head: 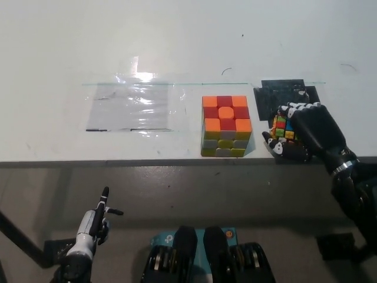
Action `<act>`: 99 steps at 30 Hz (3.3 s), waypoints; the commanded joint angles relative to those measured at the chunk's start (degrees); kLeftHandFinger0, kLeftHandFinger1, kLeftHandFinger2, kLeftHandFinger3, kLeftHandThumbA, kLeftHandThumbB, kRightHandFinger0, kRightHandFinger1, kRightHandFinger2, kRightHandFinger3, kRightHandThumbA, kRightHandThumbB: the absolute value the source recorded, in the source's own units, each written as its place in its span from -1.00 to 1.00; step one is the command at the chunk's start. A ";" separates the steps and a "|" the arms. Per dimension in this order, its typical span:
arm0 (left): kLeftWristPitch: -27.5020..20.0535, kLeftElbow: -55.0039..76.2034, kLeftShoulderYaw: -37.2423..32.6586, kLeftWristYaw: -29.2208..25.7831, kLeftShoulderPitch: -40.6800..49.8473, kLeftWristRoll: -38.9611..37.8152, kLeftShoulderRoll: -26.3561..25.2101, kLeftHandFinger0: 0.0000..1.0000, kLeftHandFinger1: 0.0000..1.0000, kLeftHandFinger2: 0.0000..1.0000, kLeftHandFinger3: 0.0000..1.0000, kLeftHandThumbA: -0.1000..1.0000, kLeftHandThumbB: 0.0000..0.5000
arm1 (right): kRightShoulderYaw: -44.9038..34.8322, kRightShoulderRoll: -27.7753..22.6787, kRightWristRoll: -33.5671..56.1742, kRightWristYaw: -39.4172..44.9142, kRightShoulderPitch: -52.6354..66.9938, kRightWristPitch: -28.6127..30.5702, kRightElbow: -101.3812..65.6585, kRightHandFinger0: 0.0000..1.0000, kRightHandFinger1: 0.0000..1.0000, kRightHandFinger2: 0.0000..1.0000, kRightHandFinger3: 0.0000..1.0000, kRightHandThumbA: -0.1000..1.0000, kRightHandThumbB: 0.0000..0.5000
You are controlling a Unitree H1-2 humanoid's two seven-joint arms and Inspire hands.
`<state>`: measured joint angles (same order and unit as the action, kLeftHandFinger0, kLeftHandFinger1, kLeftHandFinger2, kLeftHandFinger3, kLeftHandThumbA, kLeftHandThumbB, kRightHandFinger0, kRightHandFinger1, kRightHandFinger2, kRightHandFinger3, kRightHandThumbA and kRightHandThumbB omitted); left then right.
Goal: The robot uses its right hand to pick up the small cube kept on the middle on the desk and place it on the bigger cube kept next to it
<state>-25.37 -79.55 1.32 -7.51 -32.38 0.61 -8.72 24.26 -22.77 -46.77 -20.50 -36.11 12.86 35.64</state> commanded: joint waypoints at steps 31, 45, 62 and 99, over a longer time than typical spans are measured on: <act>-1.56 0.39 0.10 0.95 -0.27 -0.40 -0.96 -1.00 -1.00 -1.00 -1.00 1.00 1.00 | -2.44 -1.27 -2.50 -7.96 -8.10 2.21 -2.33 -0.93 -0.16 0.42 -0.45 -1.00 -0.57; -1.56 0.26 0.06 0.13 0.58 -0.27 -0.77 -1.00 -1.00 -1.00 -1.00 1.00 1.00 | -4.53 -1.31 -0.33 -0.85 -8.98 0.92 -12.43 -0.99 -0.20 0.40 -0.06 -1.00 -0.31; -1.39 0.04 -0.86 -0.70 0.81 0.77 -0.84 -1.00 -1.00 -0.90 -0.98 1.00 1.00 | -4.73 5.53 -0.59 6.34 -4.72 -0.58 -27.01 -1.00 -0.32 0.36 -0.16 -1.00 0.14; -1.56 0.15 -0.61 -0.16 0.18 0.09 -0.59 -1.00 -1.00 -1.00 -1.00 1.00 1.00 | -1.30 8.81 -2.49 1.64 -6.40 4.37 -8.15 -0.99 -0.02 0.59 0.14 -1.00 -0.53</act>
<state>-25.37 -79.88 0.66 -7.57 -30.68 0.69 -8.71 22.59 -14.00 -49.04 -16.87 -39.44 14.96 25.39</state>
